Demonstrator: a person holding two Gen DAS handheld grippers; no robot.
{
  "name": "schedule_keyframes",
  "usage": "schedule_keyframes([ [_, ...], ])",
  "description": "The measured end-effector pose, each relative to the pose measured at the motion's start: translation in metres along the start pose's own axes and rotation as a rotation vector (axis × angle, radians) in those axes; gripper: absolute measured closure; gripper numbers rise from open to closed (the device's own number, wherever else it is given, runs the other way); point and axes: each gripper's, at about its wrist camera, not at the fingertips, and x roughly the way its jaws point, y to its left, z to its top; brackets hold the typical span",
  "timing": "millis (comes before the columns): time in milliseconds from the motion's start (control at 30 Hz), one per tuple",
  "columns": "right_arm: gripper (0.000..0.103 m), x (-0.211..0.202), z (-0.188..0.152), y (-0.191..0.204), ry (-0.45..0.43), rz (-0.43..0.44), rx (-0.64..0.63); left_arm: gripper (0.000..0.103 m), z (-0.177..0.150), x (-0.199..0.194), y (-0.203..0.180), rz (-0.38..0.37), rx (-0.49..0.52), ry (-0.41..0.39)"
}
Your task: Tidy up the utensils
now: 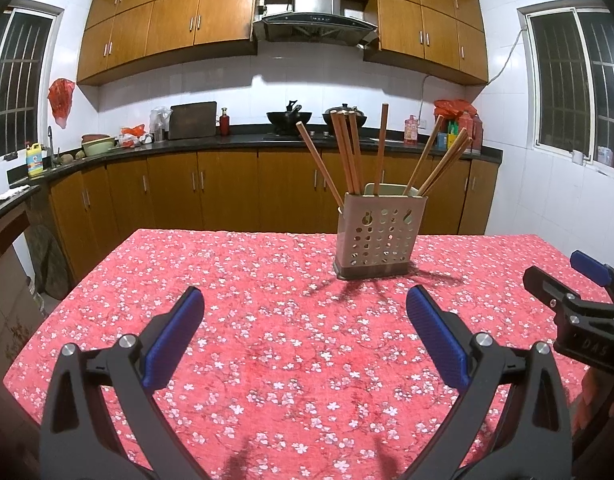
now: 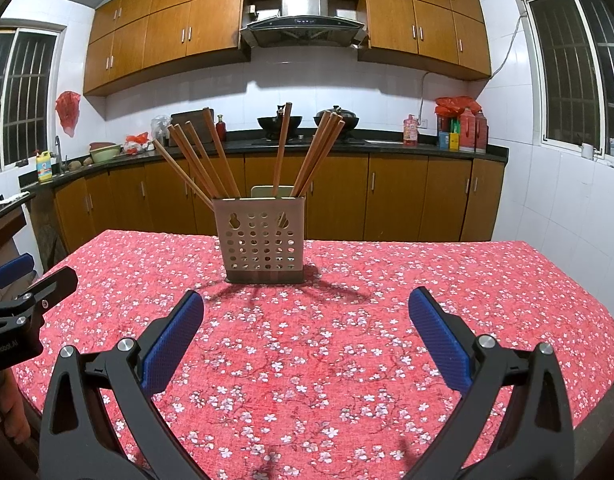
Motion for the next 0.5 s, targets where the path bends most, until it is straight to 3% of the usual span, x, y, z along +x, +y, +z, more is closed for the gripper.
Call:
schedule_keyframes([
  [500, 0.002, -0.0012, -0.0017, -0.0011, 0.006, 0.004, -0.001, 0.004, 0.001, 0.0012, 0.0005, -0.006, 0.001, 0.004],
])
